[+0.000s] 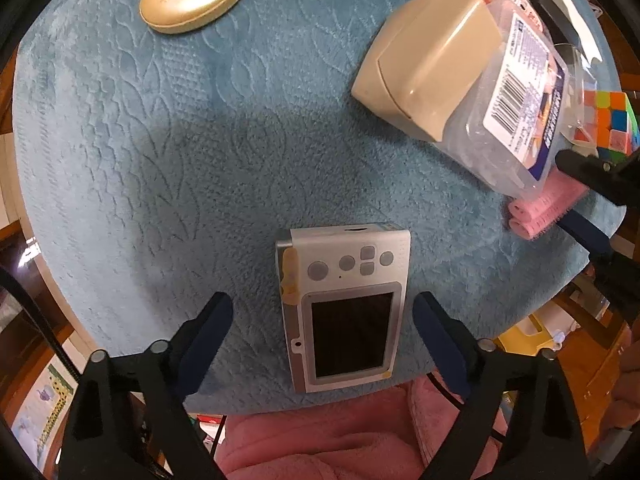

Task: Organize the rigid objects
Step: 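Grasp the silver device with the left tool while the right tool grasps the pink curler, then lift the silver device with the left tool while the right tool lifts the curler, then lower the silver device into the white bin with the left tool while the right tool drops the curler, then withdraw both tools from the bin toward the remaining items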

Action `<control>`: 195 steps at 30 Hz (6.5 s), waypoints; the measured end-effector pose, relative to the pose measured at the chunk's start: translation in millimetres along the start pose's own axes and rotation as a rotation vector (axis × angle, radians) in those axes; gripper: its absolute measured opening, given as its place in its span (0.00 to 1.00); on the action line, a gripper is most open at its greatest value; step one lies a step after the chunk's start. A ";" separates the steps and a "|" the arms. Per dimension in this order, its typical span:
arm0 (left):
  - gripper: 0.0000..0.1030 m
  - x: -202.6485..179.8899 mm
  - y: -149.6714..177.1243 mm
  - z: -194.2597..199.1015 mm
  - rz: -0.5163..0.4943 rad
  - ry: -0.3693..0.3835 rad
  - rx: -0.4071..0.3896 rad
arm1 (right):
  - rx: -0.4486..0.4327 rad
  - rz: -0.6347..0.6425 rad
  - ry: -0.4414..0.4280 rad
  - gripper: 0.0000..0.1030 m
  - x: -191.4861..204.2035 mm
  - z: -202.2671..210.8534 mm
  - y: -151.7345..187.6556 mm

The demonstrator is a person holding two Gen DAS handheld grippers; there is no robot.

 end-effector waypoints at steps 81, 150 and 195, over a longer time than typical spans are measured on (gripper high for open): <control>0.62 218.6 150.0 113.9 0.350 0.033 -0.858 | -0.465 0.944 -0.451 0.26 153.6 166.1 239.4; 0.62 93.2 -102.9 141.2 0.296 -0.101 -0.773 | -0.344 1.107 -0.439 0.46 275.5 89.5 -14.7; 0.83 53.7 123.3 226.3 0.230 -0.278 -1.171 | -0.775 1.296 -0.576 0.80 122.1 241.2 133.4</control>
Point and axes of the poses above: each gripper's, at about its wrist camera, not at the fingertips, and z roughly against the way its jaws point, x to its left, y to its underside, the point moved 9 cm from there along -z, roughly the way its jaws point, and after that the axes turned 14 degrees about -z, right-handed, at the moved point
